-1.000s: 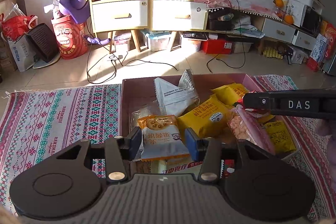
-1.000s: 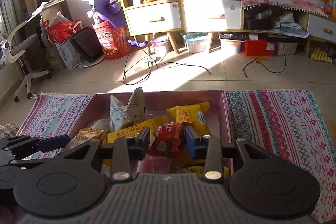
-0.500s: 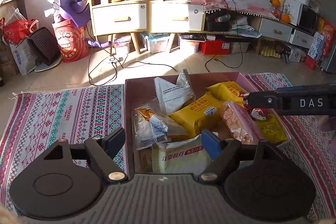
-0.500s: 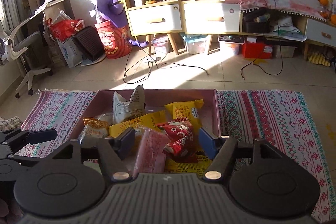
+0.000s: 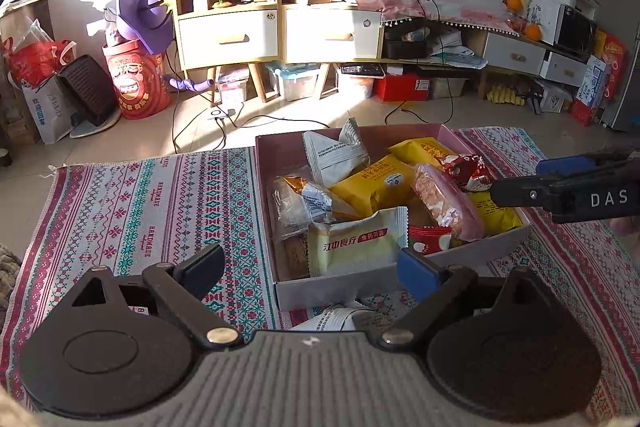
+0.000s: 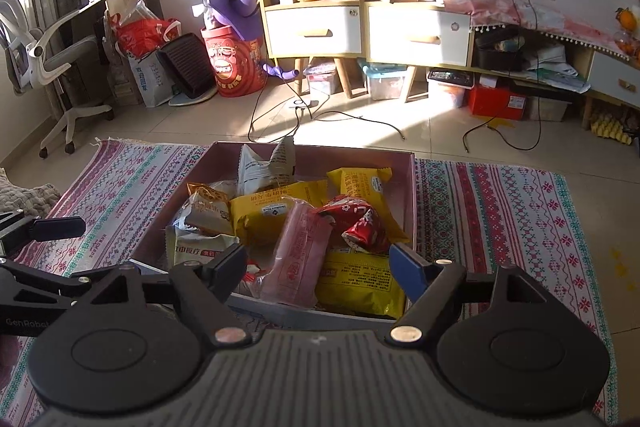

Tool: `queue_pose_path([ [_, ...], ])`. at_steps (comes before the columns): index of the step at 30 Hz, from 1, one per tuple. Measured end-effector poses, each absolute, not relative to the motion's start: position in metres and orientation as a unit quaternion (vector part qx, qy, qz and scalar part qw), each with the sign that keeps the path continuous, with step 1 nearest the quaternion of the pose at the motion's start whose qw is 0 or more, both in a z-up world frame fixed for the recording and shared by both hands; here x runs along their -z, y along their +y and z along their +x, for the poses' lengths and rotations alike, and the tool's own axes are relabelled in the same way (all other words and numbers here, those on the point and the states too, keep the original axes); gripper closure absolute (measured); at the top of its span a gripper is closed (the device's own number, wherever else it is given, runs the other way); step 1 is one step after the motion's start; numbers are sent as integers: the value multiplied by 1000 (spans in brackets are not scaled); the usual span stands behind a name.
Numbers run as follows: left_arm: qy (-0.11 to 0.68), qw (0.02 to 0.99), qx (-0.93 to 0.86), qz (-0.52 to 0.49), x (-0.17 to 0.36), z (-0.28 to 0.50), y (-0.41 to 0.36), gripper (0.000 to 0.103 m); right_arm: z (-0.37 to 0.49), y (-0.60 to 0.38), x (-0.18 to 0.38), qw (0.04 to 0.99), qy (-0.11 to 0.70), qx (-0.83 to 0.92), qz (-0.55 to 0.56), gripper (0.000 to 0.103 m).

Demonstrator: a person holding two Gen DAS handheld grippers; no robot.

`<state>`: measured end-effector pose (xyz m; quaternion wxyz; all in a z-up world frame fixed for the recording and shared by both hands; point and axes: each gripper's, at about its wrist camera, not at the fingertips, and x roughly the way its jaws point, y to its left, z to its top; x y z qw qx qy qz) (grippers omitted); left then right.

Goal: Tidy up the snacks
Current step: 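Open both grippers to drop the packets into the box, then move the right gripper to the silver foil packet while the left gripper reaches the white paper packet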

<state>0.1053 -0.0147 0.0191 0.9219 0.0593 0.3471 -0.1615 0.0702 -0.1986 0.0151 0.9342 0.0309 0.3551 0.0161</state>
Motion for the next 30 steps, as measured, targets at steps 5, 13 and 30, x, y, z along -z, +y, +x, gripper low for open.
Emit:
queue_pose_path([
  [5, 346, 920, 169, 66, -19, 91, -11, 2, 57, -192, -14, 934, 357, -24, 11, 22],
  [13, 350, 916, 180, 75, -15, 71, -3, 0, 40, -186, -9, 929, 367, -38, 1, 16],
  [30, 365, 906, 191, 101, 6, 49, 11, 0, 15, -168, 10, 919, 390, -58, -28, 11],
])
